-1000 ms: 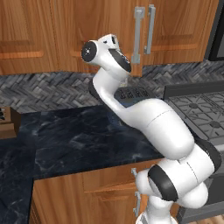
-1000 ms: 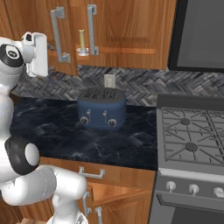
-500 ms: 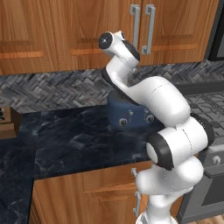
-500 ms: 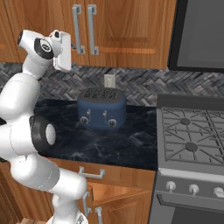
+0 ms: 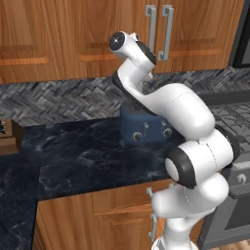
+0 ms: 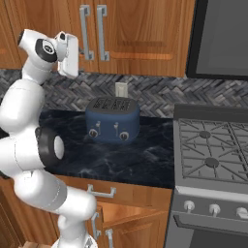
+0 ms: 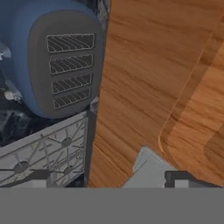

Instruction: Pick the candle and jar from the dining table and place them in the open cabinet. Close the cabinet after placing the objects.

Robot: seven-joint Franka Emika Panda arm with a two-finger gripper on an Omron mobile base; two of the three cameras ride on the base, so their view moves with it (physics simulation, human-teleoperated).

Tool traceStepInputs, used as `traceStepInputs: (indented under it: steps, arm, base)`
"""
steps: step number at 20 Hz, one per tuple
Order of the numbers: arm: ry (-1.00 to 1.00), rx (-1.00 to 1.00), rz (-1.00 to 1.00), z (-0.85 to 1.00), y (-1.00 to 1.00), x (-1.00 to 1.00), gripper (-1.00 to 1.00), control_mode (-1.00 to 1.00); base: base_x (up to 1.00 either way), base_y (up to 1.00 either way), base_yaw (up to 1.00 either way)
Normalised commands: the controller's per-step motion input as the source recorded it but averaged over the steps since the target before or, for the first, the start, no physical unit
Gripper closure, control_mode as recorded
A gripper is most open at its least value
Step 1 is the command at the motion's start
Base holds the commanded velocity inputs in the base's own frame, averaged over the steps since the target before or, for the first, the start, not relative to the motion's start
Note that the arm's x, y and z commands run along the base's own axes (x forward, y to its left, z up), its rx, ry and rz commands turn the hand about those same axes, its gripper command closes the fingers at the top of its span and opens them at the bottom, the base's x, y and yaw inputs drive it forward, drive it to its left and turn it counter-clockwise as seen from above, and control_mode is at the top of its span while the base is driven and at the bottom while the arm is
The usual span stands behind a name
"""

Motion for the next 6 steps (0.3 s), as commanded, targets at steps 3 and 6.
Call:
traceStepInputs:
  steps: [3,6]
  arm:
    - [0.01,0.0,0.0,0.0,-0.41,0.0,-1.0,-1.0]
    - [0.02,0.0,0.0,-0.01,-0.23,0.0,-1.0,-1.0]
  base:
    - [0.0,0.0,0.0]
    - [0.0,0.0,0.0]
